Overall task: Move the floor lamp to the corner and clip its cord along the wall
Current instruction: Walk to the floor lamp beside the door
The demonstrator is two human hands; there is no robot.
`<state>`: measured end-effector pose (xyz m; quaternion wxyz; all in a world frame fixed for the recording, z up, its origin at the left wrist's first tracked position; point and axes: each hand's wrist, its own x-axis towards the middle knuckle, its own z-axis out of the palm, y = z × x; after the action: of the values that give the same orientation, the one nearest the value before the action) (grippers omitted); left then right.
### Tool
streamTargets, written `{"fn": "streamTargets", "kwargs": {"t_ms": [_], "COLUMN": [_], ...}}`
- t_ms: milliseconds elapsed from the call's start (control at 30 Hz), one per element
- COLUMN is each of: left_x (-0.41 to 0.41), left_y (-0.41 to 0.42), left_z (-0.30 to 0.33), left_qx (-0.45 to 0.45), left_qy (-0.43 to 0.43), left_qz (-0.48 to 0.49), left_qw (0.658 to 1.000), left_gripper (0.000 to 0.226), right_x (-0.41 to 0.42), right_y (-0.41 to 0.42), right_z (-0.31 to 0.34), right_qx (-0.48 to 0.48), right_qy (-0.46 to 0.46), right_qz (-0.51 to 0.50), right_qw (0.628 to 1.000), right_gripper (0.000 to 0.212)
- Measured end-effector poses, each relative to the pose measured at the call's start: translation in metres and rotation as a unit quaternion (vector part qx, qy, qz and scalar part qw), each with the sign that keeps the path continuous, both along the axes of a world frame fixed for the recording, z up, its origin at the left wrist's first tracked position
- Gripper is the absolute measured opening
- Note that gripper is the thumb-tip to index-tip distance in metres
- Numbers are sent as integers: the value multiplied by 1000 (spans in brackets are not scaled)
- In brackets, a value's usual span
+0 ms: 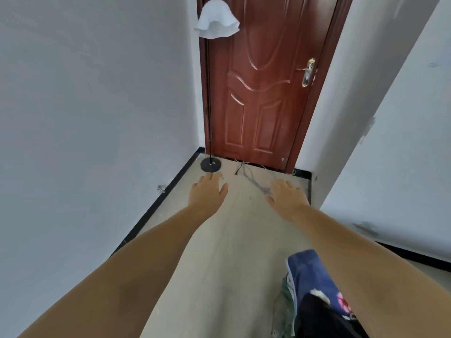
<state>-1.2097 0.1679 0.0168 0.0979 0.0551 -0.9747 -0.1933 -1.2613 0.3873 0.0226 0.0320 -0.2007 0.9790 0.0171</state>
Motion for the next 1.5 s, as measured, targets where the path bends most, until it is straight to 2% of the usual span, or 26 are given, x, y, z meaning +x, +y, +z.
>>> {"fn": "streamTargets", "kwargs": {"t_ms": [200,333,467,733,933,1133,1400,1500], "left_x": [-148,-259,-364,-548,-690,-791,-904,-959], "left_y": [-24,-40,-58,-57,-64,-76,-139,-171], "left_z": [-14,-19,-8,-25,-45,-53,-97,-120], "left_qx": [39,56,50,44,63,108,123,153], "left_qy": [-7,6,1,-27,-41,-51,-97,-143], "left_qz": [40,32,26,23,105,167,242,273], "left_qw": [998,998,998,998,992,979,958,939], "left_gripper": [43,36,36,41,40,42,39,41], "right_x": [-143,-250,-350,-534,-697,-835,-954,-1003], "right_y": [-40,-54,-63,-70,-74,-90,-168,-197], "right_z": [-24,-24,-7,-27,-54,-60,-123,-148], "right_qx": [16,32,-4,-5,-2,-9,-71,-97], "right_qy": [-20,-27,-42,-73,-94,-116,-167,-176], "right_qz": [51,25,-22,-12,32,52,104,103], "right_qw": [998,999,999,997,995,992,978,974], "right_gripper": [47,48,50,50,50,49,52,52]}}
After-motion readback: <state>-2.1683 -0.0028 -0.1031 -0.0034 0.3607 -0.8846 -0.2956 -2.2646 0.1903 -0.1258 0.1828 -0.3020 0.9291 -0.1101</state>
